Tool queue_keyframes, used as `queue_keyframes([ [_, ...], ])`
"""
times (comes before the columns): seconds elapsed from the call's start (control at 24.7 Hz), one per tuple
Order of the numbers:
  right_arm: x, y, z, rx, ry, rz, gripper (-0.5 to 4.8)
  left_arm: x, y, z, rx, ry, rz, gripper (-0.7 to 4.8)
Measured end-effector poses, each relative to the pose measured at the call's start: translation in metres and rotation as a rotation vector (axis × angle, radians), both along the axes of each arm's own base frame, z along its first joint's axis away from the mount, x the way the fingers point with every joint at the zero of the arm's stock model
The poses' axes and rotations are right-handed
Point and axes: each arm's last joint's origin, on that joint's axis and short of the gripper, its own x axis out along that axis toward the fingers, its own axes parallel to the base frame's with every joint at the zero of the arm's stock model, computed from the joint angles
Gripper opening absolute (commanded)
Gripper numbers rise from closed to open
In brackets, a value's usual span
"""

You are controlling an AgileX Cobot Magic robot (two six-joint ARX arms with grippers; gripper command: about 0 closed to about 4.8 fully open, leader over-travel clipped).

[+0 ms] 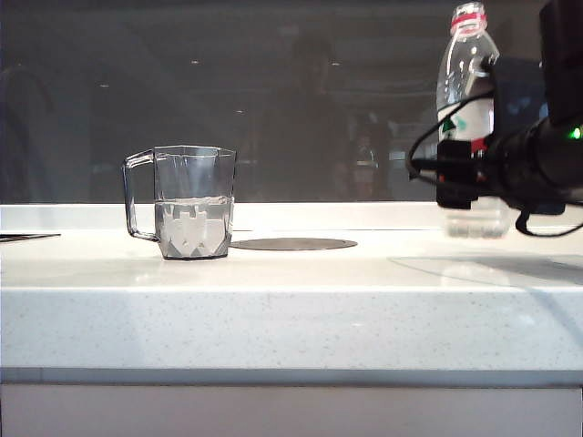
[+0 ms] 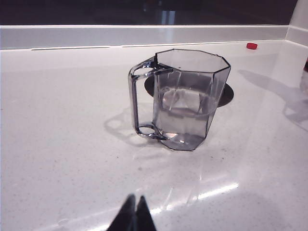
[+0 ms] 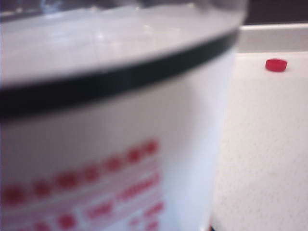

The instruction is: Pick up the mineral water bottle on the table and pour water into the mug until it's half full.

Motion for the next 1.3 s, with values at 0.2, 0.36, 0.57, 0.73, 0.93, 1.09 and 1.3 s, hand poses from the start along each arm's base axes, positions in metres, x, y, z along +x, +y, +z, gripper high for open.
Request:
queue_keyframes([
  [0.2, 0.002, 0.001, -0.011, -0.013, 0.024, 0.007, 2.71, 0.0, 0.0, 0.0, 0.0, 0.0, 0.0, -0.04],
  [0.36, 0.004, 0.002, -0.014, -0.009, 0.016, 0.01, 3.08, 0.0, 0.0, 0.0, 0.0, 0.0, 0.0, -0.04],
  [0.57, 0.003, 0.002, -0.018, -0.023, 0.051, 0.012, 4.3, 0.0, 0.0, 0.0, 0.0, 0.0, 0.0, -0.04],
  [0.73, -0.002, 0.001, -0.022, -0.021, 0.073, 0.016, 4.79, 0.0, 0.0, 0.0, 0.0, 0.0, 0.0, -0.04],
  [0.93, -0.019, -0.006, -0.03, 0.045, 0.073, 0.011, 4.79, 0.0, 0.0, 0.0, 0.0, 0.0, -0.001, -0.04],
  [1.09, -0.03, -0.007, -0.033, 0.059, 0.053, 0.024, 4.79, 0.0, 0.0, 0.0, 0.0, 0.0, 0.0, -0.04],
  [1.3, -0.051, -0.011, -0.037, 0.072, 0.019, 0.033, 4.79, 0.0, 0.0, 0.0, 0.0, 0.0, -0.001, -0.04],
])
